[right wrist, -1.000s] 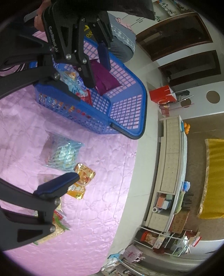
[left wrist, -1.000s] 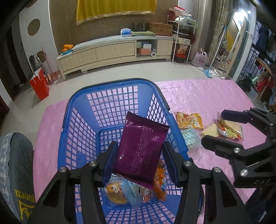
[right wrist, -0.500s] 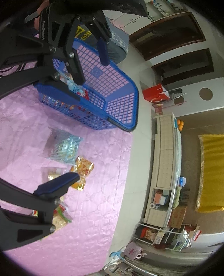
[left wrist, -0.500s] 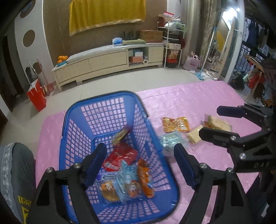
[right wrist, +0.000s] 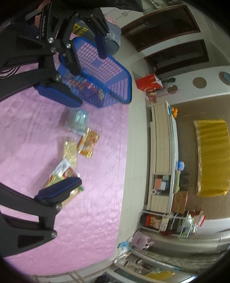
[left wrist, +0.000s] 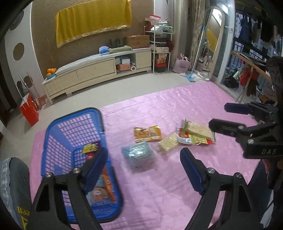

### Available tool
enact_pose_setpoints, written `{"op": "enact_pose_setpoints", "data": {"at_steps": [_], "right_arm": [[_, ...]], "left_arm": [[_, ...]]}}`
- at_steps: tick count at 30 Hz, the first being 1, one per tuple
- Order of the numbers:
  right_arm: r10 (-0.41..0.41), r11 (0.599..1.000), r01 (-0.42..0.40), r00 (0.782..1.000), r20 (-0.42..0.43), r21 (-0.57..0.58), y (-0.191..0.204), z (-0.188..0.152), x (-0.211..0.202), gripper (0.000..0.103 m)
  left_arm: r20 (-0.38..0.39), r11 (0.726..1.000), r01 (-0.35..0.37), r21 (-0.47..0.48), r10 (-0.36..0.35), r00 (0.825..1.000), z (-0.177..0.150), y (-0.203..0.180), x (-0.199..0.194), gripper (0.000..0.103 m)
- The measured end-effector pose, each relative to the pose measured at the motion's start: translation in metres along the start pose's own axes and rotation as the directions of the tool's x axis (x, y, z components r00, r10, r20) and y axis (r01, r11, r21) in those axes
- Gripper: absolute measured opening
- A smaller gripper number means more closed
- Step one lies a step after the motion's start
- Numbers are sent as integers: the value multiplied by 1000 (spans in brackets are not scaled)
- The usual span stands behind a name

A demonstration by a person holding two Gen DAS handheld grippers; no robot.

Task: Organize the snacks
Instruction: 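Move both grippers from the basket back over the snacks on the bed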

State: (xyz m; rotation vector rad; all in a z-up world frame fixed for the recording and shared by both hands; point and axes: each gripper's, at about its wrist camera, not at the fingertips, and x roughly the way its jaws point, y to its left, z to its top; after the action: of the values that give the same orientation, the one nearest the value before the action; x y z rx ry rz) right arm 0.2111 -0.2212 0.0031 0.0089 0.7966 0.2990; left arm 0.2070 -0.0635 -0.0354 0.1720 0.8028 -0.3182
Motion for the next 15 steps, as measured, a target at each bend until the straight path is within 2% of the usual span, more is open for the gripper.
{"op": "enact_pose_setpoints", "data": {"at_steps": [6,15], "right_arm": [[-28,999,29,999,-27,31,-33,-12,7,84],[-59,997,63,993,-106,36,-63,-36,46,84]], "left_arm": [[-41,1000,14,-13,-14,999,-1,-28,29,82],[-106,997,-4,-74,-4,994,-8,-49,81,82]]}}
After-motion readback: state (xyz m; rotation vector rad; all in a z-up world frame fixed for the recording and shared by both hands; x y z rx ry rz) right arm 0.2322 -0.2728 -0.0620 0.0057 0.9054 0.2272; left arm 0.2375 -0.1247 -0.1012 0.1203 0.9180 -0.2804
